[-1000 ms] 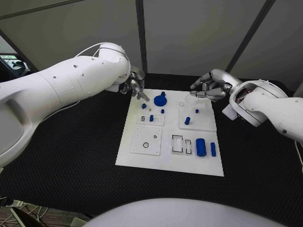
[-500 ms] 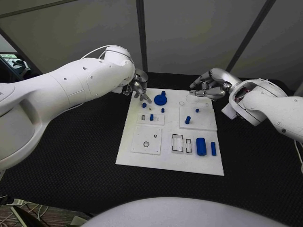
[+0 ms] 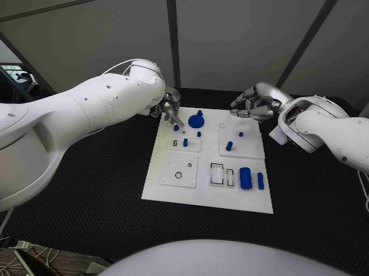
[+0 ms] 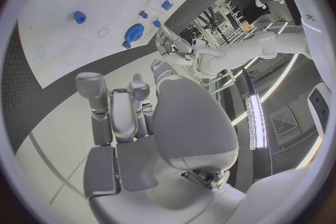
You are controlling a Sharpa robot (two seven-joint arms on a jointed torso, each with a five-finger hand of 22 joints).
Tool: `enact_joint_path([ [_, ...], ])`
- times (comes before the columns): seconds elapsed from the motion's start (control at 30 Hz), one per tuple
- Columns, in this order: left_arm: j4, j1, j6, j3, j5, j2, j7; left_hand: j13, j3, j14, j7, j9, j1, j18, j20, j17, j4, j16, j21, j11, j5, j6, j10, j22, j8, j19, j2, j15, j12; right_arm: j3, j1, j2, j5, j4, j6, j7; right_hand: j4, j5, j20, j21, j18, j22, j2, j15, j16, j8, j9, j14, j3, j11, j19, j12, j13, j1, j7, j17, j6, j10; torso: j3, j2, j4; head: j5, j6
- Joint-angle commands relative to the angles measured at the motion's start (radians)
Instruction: Assemble the parts on the task board
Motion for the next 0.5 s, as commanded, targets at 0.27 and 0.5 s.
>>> enact_joint_path([
  [0.27,-0.014,-0.005,-0.001,0.000,-0.022,0.008,0.025,0.004,0.003,0.002,-0.001,-0.003,0.030,0.005,0.001,0.005,-0.006,0.001,0.010,0.002,0.000,0.000,-0.007,0.085,-0.007,-0.008,0.005,0.004,0.004,0.001,0.001,0.003,0.002,-0.001,-0.005,0.009,-0.001,0.004,-0.003,-0.004,0.013,-0.001,0.002,-0.007,-0.003,0.004,-0.001,0.032,0.007,-0.001,-0.005,-0.003,0.000,0.000,-0.003,0.000,-0.004,-0.009,0.0009,0.000,0.0002,-0.001,-0.005],
  [0.5,-0.017,-0.008,0.009,0.000,-0.023,0.010,0.031,0.006,0.006,0.004,-0.004,-0.002,0.058,0.005,0.001,0.012,-0.010,0.002,0.013,0.000,0.000,0.012,-0.007,0.085,-0.004,-0.011,0.014,0.002,0.002,0.001,0.000,0.003,0.002,-0.001,-0.003,0.009,-0.001,0.004,-0.003,-0.004,0.013,-0.001,0.002,-0.007,-0.003,0.004,-0.001,0.032,0.007,-0.001,-0.005,-0.003,0.000,0.000,-0.003,0.000,-0.004,-0.009,0.0002,0.000,0.0007,-0.002,-0.007],
])
